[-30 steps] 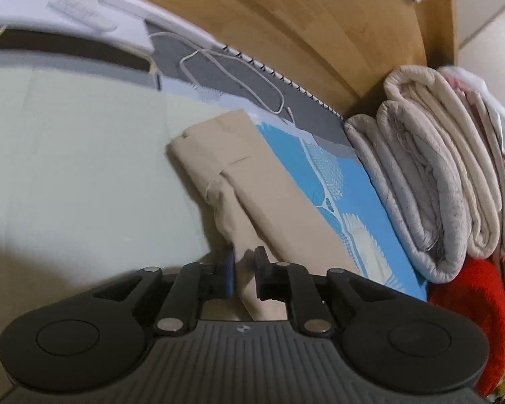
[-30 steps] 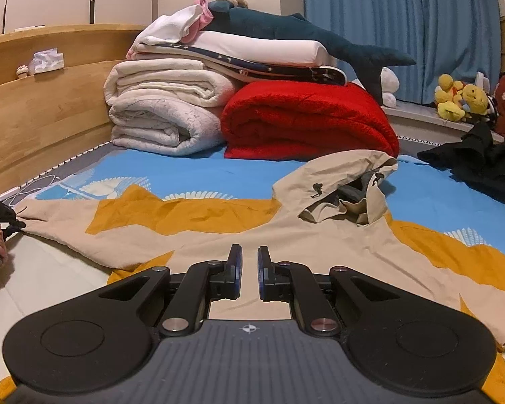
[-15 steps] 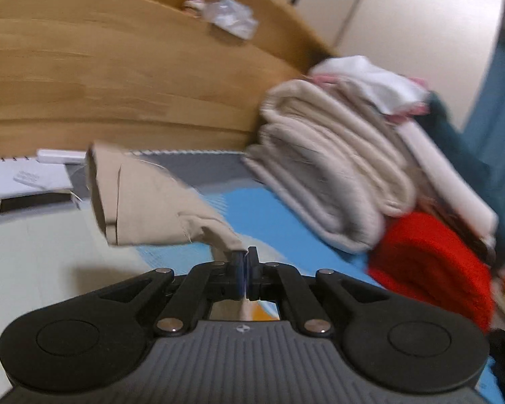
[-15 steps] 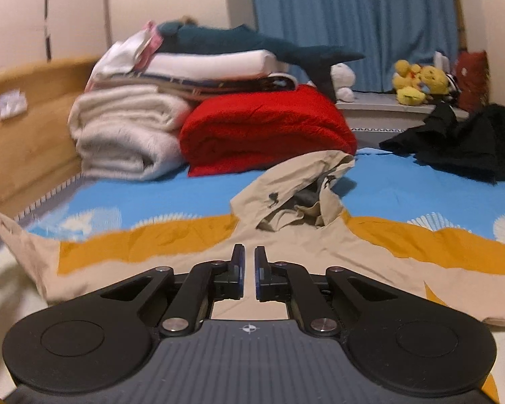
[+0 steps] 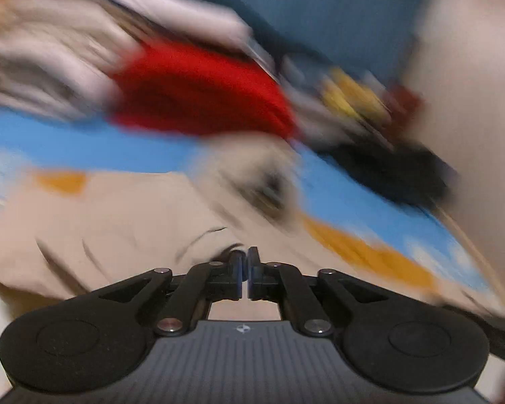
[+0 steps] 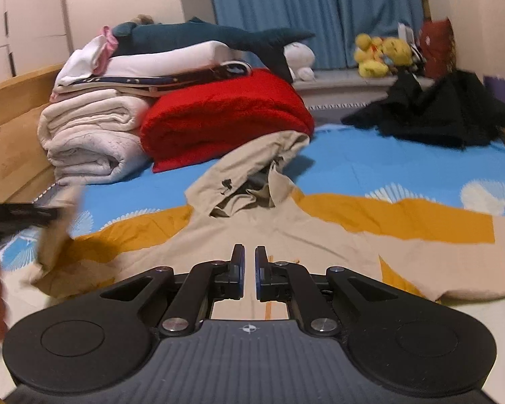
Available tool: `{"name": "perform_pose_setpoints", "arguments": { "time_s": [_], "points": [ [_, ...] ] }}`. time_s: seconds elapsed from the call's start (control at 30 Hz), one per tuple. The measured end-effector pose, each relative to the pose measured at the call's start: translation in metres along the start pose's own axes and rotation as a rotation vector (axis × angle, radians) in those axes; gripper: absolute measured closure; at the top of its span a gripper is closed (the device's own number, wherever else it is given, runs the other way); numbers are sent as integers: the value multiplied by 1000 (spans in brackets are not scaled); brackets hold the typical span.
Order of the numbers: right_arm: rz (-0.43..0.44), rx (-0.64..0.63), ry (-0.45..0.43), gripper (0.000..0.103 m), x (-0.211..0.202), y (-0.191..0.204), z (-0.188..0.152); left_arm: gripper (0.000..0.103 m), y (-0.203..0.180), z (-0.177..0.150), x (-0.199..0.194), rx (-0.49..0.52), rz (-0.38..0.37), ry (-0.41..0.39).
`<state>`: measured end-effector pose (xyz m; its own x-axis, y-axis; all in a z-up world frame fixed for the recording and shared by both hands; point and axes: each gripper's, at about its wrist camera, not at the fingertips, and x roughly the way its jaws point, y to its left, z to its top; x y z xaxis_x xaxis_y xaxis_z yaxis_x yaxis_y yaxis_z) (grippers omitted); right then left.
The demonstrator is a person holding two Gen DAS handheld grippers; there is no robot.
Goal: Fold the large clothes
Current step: 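Lift the sleeve with the left tool, lay it across the body, release, then move the right tool to the other sleeve and close on it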
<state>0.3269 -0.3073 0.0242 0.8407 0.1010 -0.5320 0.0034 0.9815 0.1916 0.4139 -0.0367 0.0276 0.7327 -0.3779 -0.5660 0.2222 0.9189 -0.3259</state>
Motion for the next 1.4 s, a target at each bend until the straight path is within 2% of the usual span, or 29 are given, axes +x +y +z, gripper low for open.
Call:
{"name": "perform_pose_setpoints", "arguments": {
  "time_s": [0.03, 0.07, 0.13, 0.2, 0.27, 0.33, 0.4, 0.47, 0.57, 0.7, 0.83, 0.93, 1.07, 1.1, 1.13, 1.17, 1.27, 1.33, 1.4],
  "points": [
    [1, 10, 8, 97, 4, -1, 0, 80, -8, -7, 8, 6, -58, 58],
    [6, 23, 17, 96, 8, -1, 0, 72, -11, -14, 14, 15, -104, 104],
    [14, 45, 33, 89, 17, -2, -1, 71, -8, -15, 12, 36, -90, 105],
    [27, 69, 53, 78, 25, -3, -5, 70, 9, -9, 6, 14, -66, 81],
    [41, 94, 84, 77, 36, -3, -9, 70, 40, 0, -4, -50, -8, 47],
    [52, 107, 111, 77, 45, -1, -14, 70, 77, 20, -5, -124, 100, 29],
    [66, 100, 139, 77, 55, 4, -20, 70, 105, 24, -6, -184, 207, 34],
    [97, 72, 173, 77, 65, 14, -27, 70, 126, 28, -8, -237, 279, 38],
    [160, -13, 239, 76, 82, 37, -41, 70, 143, 37, -4, -286, 303, 56],
    [215, -157, 287, 70, 97, 75, -60, 70, 151, 43, -9, -306, 296, 47],
    [227, -372, 281, 50, 102, 111, -79, 70, 151, 44, -16, -314, 285, 54],
    [190, -566, 273, 50, 107, 132, -100, 70, 155, 46, -18, -313, 278, 55],
    [73, -783, 263, 56, 116, 142, -125, 70, 160, 48, -20, -306, 289, 43],
    [54, -817, 255, 72, 117, 142, -128, 70, 161, 48, -19, -308, 293, 42],
    [47, -835, 250, 92, 116, 142, -129, 70, 162, 48, -19, -313, 296, 42],
    [54, -823, 248, 100, 115, 140, -125, 70, 164, 49, -19, -319, 299, 42],
    [59, -712, 163, 100, 104, 129, -102, 70, 165, 49, -20, -322, 301, 37],
    [82, -529, 54, 101, 85, 109, -70, 70, 164, 48, -20, -316, 307, 39],
    [63, -346, -71, 101, 66, 79, -41, 70, 161, 46, -19, -308, 303, 46]
  ]
}}
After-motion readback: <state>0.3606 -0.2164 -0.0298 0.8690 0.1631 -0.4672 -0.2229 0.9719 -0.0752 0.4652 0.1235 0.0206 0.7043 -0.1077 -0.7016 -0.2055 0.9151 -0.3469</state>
